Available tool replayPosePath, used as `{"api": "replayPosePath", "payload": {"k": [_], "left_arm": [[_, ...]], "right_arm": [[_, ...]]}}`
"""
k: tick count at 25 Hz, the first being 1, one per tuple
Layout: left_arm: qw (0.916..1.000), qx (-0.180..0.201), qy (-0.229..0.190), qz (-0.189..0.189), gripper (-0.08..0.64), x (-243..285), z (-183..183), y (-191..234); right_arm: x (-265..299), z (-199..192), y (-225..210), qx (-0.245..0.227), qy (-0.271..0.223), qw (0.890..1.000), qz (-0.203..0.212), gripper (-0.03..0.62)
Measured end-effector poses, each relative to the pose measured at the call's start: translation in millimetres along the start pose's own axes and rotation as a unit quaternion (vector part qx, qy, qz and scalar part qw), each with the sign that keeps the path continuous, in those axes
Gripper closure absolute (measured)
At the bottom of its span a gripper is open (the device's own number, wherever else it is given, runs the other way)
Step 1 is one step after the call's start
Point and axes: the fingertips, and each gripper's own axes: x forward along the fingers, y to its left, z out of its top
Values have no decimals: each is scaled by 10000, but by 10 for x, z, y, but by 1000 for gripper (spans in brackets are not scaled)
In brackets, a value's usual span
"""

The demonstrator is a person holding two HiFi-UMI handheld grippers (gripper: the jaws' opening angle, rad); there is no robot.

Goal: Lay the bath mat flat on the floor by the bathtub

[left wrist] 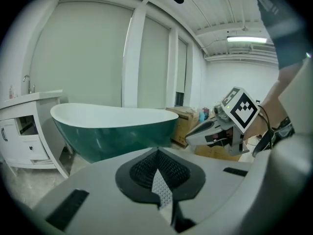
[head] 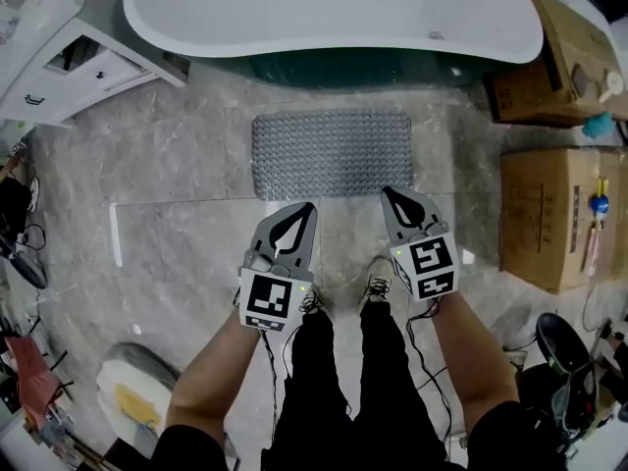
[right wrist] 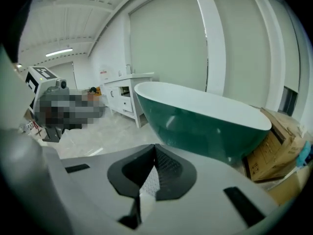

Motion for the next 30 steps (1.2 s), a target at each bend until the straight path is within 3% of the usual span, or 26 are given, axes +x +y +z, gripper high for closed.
{"api": "replayPosePath", "payload": {"k": [5,11,16,20,26,30], "left_arm": [[9999,-99,-132,2,543,-471,697,10],[9940,-982,-374,296,543,-1141,1356,19],[9897,-1215,-528,548,545,-1574,1826,-61],[9885,-1218,-693,569,543,-1838,2198,-149],[9896,-886,-1039,447,544,-2175,2726,-355],[9901,-787,-1124,294,545,-2342,2853,-487]], "right_arm": [[-462,692,222,-49,-202,9998,61,575],[-1037,1343,525,147,-483,9987,118,575],[-1495,1831,643,135,-798,9967,115,575],[-1878,2194,681,59,-1031,9946,89,575],[-2448,2619,724,-53,-1463,9892,51,575],[-2717,2731,841,-21,-1595,9872,70,575]]}}
